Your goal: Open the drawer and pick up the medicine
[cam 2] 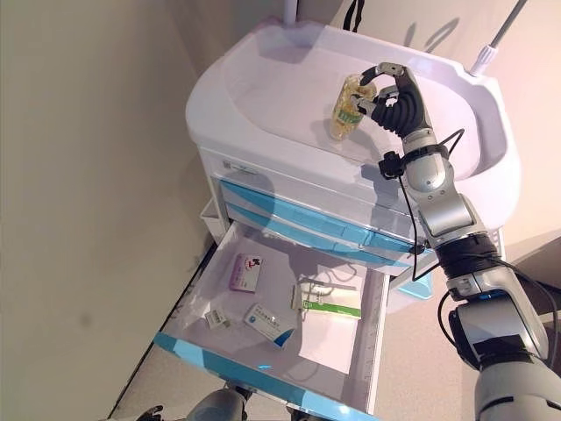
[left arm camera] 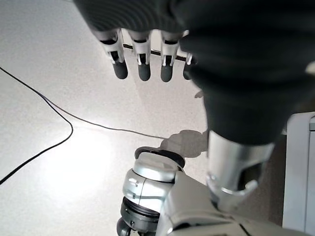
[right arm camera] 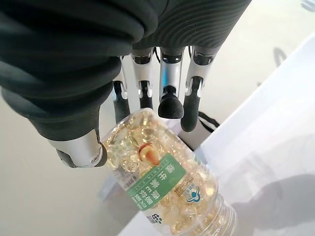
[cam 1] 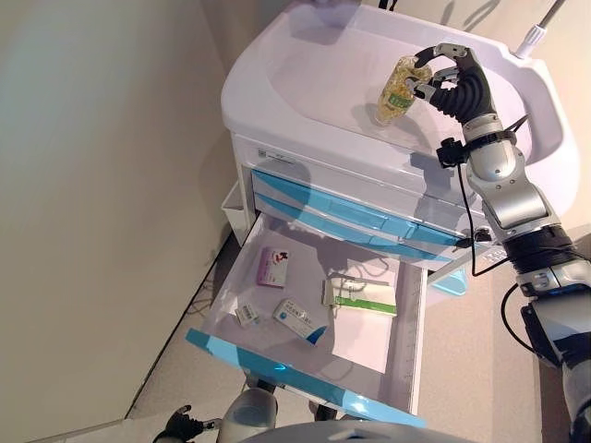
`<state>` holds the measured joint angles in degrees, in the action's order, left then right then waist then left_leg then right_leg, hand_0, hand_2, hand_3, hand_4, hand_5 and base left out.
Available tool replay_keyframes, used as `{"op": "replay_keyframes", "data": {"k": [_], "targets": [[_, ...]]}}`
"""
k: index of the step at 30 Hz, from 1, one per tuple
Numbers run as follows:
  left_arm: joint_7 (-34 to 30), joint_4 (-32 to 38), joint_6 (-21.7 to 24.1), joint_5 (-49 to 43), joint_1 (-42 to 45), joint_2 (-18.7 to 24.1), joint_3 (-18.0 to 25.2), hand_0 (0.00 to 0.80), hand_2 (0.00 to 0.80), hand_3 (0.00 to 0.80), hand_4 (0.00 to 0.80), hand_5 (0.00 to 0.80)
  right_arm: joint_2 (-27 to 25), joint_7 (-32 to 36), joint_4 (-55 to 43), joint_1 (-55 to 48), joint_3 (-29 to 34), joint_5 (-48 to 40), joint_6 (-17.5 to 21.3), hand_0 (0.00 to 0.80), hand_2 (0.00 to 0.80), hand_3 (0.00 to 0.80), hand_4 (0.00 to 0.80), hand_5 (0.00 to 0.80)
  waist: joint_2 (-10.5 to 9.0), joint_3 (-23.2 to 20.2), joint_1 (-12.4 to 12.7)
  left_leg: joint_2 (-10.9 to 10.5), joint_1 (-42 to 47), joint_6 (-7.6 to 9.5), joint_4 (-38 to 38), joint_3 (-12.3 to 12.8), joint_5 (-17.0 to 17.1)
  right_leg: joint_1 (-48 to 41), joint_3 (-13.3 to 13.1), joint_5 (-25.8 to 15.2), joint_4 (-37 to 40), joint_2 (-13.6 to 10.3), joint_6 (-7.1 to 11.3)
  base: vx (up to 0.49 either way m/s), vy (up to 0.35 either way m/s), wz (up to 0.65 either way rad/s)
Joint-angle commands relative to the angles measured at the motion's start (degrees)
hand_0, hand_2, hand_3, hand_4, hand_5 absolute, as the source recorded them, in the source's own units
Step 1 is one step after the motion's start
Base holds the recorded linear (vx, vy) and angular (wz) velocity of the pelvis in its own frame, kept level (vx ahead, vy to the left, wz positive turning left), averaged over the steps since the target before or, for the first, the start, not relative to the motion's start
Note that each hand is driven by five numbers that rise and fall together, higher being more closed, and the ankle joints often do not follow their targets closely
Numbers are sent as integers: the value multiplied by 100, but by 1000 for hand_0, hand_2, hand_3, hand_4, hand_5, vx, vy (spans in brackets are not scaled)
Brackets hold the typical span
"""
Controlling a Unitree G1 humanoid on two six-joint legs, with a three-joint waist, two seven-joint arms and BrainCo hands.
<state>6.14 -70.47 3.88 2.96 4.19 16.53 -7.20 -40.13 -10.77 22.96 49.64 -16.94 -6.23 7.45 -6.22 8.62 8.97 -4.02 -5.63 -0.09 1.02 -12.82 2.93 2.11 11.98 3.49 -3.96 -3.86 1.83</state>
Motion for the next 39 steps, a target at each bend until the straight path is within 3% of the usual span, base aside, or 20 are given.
{"op": "replay_keyframes", "data": {"k": [1,18,39], "targets": [[60,-179,101,-235,36,178,32,0,0,0,0,0,-284,-110,191,740,-194,8,149,800,800,800,800,800,-209,-266,52,-307,-34,185,-61,66,-102,471,-8,-513,-295,-297,429,0,0,0],[-7,-246,110,-264,33,203,67,0,0,0,0,0,-669,165,336,1091,-631,343,45,800,800,800,800,800,-276,-299,31,-291,-5,164,-70,69,-116,450,-8,-520,-269,-287,429,0,0,0],[-79,-298,98,-234,38,171,89,0,0,0,0,0,-623,522,384,1079,-925,471,-91,800,800,800,800,800,-305,-315,7,-270,13,149,-90,84,-102,440,-23,-551,-246,-285,428,0,0,0]]}}
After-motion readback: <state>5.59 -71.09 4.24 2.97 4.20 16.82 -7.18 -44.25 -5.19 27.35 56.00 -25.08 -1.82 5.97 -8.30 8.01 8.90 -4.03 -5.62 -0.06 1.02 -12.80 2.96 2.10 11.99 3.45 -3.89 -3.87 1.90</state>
